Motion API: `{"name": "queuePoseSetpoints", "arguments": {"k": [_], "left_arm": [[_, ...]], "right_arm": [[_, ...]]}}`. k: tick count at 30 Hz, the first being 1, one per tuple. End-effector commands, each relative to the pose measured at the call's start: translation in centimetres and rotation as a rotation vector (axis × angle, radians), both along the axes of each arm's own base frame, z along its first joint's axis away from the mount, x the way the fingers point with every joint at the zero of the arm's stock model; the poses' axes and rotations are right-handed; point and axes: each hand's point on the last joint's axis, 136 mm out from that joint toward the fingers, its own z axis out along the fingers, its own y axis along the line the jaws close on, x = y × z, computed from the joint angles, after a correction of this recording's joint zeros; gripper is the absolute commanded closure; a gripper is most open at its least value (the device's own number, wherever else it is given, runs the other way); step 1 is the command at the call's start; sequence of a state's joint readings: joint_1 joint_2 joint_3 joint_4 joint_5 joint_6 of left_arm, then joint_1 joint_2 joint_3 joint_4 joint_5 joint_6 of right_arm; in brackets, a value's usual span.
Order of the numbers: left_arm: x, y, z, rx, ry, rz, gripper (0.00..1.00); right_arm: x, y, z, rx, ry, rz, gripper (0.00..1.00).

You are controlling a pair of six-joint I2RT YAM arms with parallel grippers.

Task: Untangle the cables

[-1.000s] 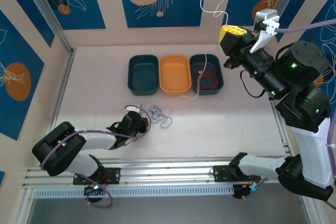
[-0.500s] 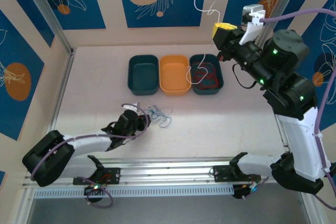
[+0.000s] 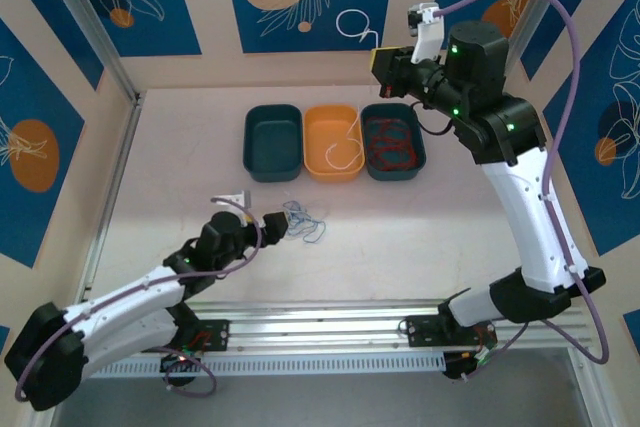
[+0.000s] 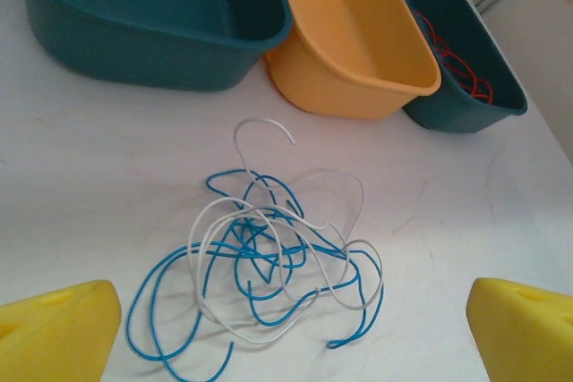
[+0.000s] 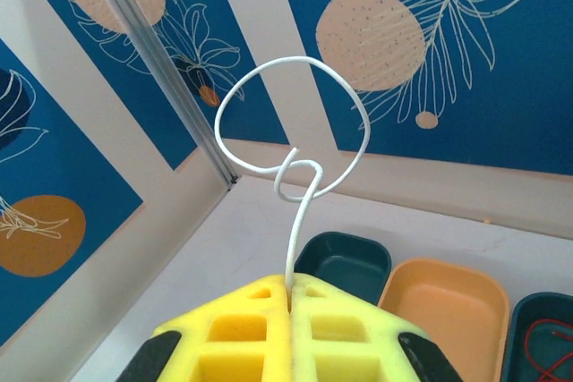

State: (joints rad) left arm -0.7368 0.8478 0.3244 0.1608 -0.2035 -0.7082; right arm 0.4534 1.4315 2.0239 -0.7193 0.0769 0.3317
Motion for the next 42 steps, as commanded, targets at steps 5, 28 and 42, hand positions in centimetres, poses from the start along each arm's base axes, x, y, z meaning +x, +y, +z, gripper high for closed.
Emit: {"name": "queuePoseSetpoints", "arguments": {"k": [5, 28, 42], "left_arm": [[-0.9, 2.9, 1.1, 0.058, -0.023, 0.07, 0.0], [-1.1, 4.5, 0.3, 0.108, -0.012, 0.127, 0.0], [-1.4, 4.6, -0.4, 0.101, 0.016, 0.133, 0.0]], "right_arm": [[2.9, 0.4, -0.4, 0.035, 0.022, 0.009, 1.0], [13.4, 2.4, -14.1, -0.064, 0.279, -0.086, 1.0], [15.3, 4.1, -25.0, -0.112, 0.56, -0.059, 1.0]]}}
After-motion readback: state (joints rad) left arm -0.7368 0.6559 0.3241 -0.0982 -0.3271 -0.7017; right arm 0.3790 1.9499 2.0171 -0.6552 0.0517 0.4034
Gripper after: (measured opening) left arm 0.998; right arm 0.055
